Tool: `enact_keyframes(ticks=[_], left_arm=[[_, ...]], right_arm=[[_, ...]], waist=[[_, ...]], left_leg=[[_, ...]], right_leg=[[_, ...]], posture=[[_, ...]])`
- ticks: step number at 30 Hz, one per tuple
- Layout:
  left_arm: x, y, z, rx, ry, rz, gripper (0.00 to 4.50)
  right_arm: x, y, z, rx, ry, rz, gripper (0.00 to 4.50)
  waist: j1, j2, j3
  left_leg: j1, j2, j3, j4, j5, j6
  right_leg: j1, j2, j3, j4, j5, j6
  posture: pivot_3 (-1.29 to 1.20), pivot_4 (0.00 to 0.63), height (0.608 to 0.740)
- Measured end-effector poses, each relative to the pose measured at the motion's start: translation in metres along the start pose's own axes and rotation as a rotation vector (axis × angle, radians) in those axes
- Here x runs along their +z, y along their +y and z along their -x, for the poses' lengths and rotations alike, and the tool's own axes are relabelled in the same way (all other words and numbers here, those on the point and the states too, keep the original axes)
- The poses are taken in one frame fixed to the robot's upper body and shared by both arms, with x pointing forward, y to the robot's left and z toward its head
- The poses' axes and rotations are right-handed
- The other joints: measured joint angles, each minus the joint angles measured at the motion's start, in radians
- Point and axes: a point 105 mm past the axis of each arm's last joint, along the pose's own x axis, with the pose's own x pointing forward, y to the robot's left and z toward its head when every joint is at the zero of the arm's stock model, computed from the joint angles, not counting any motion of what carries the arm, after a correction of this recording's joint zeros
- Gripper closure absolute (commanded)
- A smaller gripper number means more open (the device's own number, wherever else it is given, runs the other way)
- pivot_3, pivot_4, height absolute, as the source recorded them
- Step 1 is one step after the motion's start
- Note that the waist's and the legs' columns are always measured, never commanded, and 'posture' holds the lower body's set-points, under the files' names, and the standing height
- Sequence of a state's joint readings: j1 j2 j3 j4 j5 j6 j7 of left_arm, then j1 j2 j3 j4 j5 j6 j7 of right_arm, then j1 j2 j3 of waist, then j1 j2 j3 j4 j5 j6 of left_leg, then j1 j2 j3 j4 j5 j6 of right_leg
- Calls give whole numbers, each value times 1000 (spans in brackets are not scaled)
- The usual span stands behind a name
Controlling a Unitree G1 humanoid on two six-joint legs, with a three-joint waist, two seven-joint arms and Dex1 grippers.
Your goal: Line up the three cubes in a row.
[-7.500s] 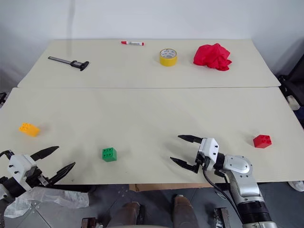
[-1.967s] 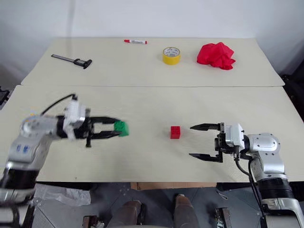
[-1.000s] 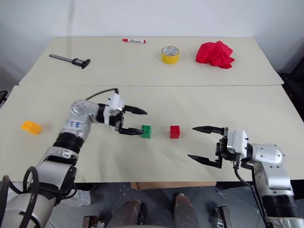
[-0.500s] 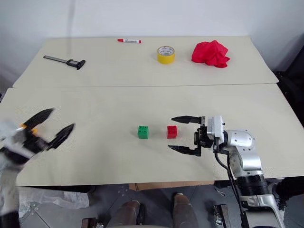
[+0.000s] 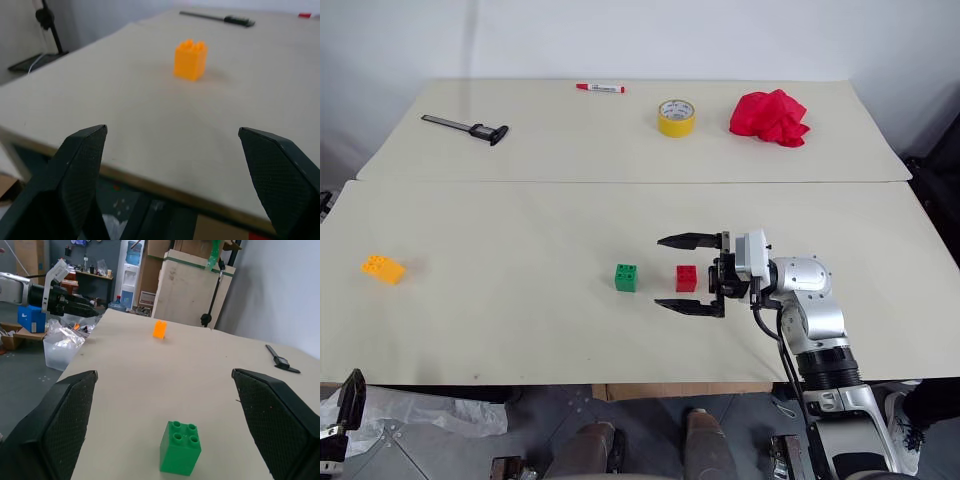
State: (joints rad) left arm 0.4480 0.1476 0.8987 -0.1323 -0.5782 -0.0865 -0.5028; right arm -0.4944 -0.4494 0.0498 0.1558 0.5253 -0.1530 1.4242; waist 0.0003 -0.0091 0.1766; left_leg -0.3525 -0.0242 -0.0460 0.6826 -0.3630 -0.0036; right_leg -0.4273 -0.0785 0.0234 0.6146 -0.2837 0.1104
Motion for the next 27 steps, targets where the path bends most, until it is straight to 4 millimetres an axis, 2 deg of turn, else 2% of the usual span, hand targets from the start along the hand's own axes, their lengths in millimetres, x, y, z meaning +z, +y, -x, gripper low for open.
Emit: enact_keyframes(ticks=[4,6,8,10,14,18,23,27], left_arm=[[23,-5,-52,-20,-34,-49,38],[34,-8,-70,-37,-53,-58,38],[36,-11,-85,-76,-40,-63,38],[33,-5,-110,-106,9,-82,38],[37,3,-140,-172,65,-144,38],[28,6,-153,-200,109,-135,38],[6,-1,-159,-282,211,-102,38],[0,-1,-167,-283,237,-91,861]], right_arm=[[-3,1,-2,6,8,-6,0],[-4,2,-3,8,9,-10,0],[-4,2,-3,3,15,-12,0],[-5,2,-3,2,19,-14,0],[-5,3,-5,0,26,-10,0],[-5,5,-4,-22,32,-15,0],[-7,14,-1,-49,49,-33,0],[-2,14,-3,-56,46,-15,0]], waist=[[-1,0,0],[-5,0,0],[-14,0,0],[-13,0,0],[-18,0,0],[-24,0,0],[-26,0,0],[-27,0,0]], left_leg=[[0,0,-1,0,1,-1],[0,0,-1,0,0,-1],[0,0,2,-1,0,-1],[-1,1,0,-1,1,-2],[-1,0,0,-1,1,-2],[-1,1,-1,-2,0,-2],[-2,1,0,-2,0,-2],[-2,1,0,-2,0,-2]], right_leg=[[-1,1,-2,2,0,-1],[-1,1,-3,4,0,-1],[-2,1,-4,5,0,0],[-3,2,-10,5,-1,-1],[-3,0,-13,6,-1,-2],[-3,-1,-18,5,-1,-2],[-4,-1,-18,6,-1,-2],[-4,-1,-18,6,-1,-2]], posture=[[0,150,740],[0,150,740],[0,150,740],[0,150,740],[0,150,740],[0,150,740],[0,150,740],[0,150,740]])
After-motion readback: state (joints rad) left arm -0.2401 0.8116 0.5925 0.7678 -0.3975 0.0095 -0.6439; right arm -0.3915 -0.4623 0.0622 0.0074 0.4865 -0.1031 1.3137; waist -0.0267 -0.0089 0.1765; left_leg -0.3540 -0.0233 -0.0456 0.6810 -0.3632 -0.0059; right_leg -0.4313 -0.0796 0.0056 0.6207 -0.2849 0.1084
